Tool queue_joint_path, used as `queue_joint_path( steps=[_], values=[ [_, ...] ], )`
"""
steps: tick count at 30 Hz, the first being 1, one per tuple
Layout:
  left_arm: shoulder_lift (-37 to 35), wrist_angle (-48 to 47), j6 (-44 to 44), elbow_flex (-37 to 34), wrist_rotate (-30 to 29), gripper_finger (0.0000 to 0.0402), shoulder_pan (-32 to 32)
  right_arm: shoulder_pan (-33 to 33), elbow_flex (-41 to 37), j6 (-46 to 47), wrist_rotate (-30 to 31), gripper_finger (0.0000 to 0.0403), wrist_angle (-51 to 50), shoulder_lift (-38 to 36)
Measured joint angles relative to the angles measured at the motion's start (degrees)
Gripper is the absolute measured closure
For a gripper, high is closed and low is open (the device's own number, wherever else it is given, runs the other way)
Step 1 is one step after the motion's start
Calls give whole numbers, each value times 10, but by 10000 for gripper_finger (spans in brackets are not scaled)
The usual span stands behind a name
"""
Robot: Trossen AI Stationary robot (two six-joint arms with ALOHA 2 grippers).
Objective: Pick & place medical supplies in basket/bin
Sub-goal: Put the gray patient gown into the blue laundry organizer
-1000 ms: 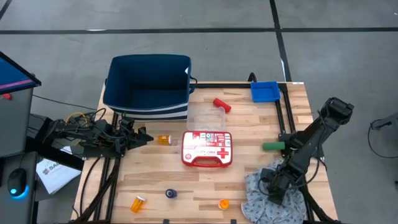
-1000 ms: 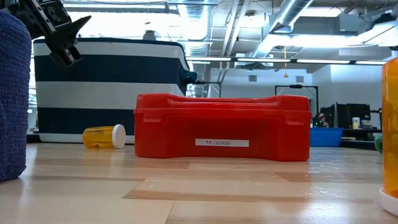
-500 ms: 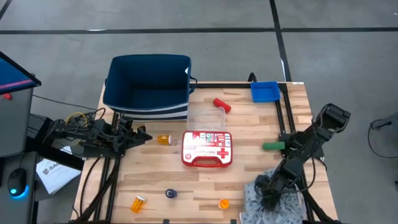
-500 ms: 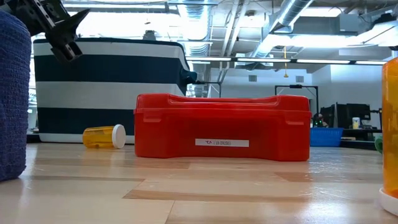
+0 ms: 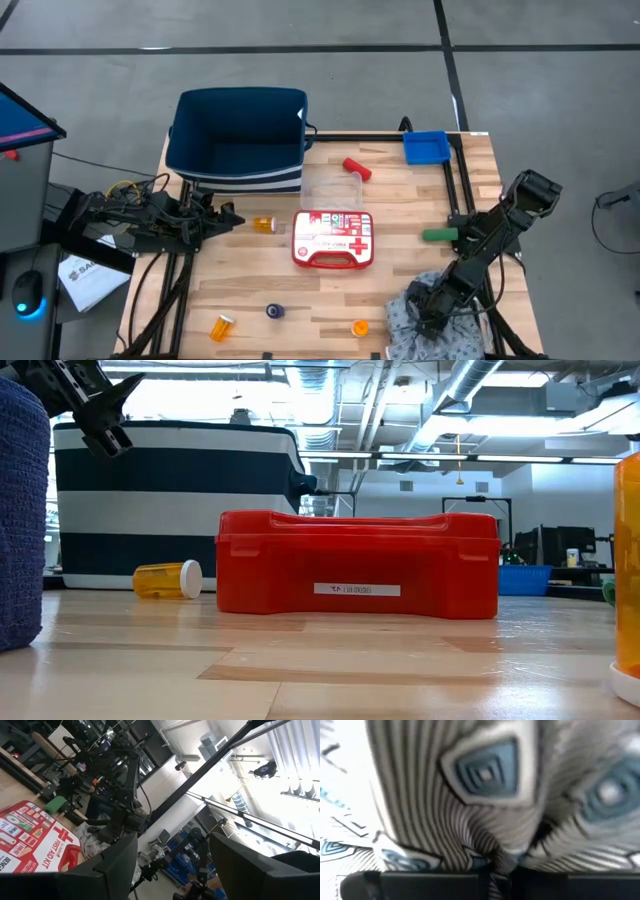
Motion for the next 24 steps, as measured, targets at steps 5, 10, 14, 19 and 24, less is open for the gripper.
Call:
queue_joint_path(
  steps=[5,10,14,19,24],
  values=[
    [0,0,0,0,0,163,0,-5,23,-15,24,392,-2,-11],
    [0,0,0,0,0,163,0,-6,63,-15,47,392,-50,-25],
    [0,0,0,0,0,163,0,1,110,-9,54,392,-132,-35],
    [0,0,0,0,0,163,0,11,189,5,91,392,-258,-49],
    [0,0,0,0,0,163,0,11,265,6,126,392,-337,-53]
  ],
)
